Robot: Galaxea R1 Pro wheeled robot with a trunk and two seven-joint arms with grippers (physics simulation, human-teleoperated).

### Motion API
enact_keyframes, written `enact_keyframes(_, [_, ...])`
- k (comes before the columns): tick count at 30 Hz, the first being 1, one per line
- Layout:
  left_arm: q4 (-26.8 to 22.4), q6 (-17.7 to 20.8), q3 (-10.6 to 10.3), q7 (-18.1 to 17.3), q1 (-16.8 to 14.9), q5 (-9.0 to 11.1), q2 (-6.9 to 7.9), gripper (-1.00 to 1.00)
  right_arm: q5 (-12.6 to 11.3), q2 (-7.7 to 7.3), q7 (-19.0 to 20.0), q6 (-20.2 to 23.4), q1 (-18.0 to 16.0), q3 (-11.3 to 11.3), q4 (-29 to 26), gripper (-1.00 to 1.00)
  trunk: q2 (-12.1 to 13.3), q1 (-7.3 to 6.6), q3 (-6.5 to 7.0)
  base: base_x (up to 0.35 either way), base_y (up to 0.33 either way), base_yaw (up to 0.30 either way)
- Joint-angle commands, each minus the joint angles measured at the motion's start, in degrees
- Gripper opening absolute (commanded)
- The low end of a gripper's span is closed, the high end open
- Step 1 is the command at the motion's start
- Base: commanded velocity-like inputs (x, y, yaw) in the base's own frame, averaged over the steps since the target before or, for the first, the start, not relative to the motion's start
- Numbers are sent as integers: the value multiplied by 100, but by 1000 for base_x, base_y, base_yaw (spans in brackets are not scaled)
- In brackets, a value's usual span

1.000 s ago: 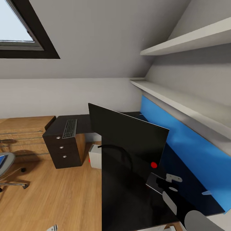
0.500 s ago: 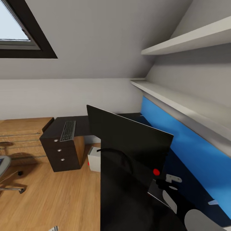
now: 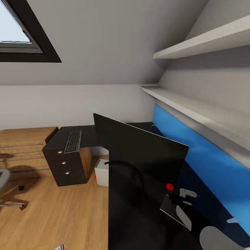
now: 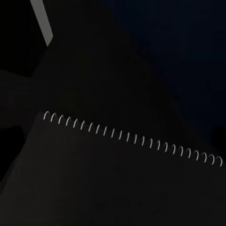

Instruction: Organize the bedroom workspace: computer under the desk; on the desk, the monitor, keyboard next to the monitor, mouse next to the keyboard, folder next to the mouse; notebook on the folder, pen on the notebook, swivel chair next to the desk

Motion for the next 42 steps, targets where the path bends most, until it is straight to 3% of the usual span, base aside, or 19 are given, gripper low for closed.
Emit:
enact_keyframes(1, [3,-22,-17,-2,-3,54,1,100,-25,-8,-47,39,-4,46,-15,100,-53,25,-30,0,0,0])
enact_keyframes(12, [4,40,-30,12,-3,45,-1,100,-26,-11,-44,32,-4,36,-62,100,-494,267,-227,0,0,0])
enact_keyframes(16, [-433,266,-39,0,0,49,-16,100,-28,-49,-47,30,-4,26,-80,100,-654,355,-299,0,0,0])
enact_keyframes(18, [-908,813,-46,-2,1,47,-55,100,-31,-79,-52,34,-4,25,-115,100,-734,399,-335,0,0,0])
enact_keyframes(19, [-1293,1376,-48,-4,1,46,-92,100,-32,-92,-55,39,-4,24,-162,100,-774,420,-353,0,0,0])
enact_keyframes(20, [-1499,1686,-49,-6,1,48,-107,100,-32,-96,-57,41,-4,24,-185,100,-815,442,-371,0,0,0])
enact_keyframes(21, [-1933,2339,-51,-11,1,50,-132,100,-33,-105,-60,45,-4,24,-222,100,-855,464,-389,0,0,0])
enact_keyframes(22, [-2155,2665,-51,-15,1,53,-140,100,-33,-110,-61,45,-4,24,-235,100,-895,486,-407,0,0,0])
enact_keyframes(23, [-2596,3280,-50,-20,1,58,-153,100,-33,-119,-63,49,-4,21,-257,100,-935,508,-425,0,0,0])
enact_keyframes(24, [-3430,4196,-41,-26,1,72,-168,100,-33,-131,-64,49,-4,19,-280,100,-975,530,-443,0,0,0])
enact_keyframes(27, [-4039,4662,-43,-28,1,135,-182,100,-33,-136,-65,47,-4,18,-290,100,-1095,596,-497,0,0,0])
enact_keyframes(28, [-4404,4900,-50,-27,1,428,-185,100,-33,-139,-61,21,-4,17,-294,100,-1135,618,-515,0,0,0])
enact_keyframes(35, [-4359,4915,-35,-29,1,609,-177,100,-44,-134,-51,-1,-4,27,-311,100,-1416,772,-640,0,0,0])
enact_keyframes(42, [-3791,4871,-27,-21,1,619,-141,100,-53,-131,-48,-5,-4,40,-324,100,-1697,926,-766,0,0,0])
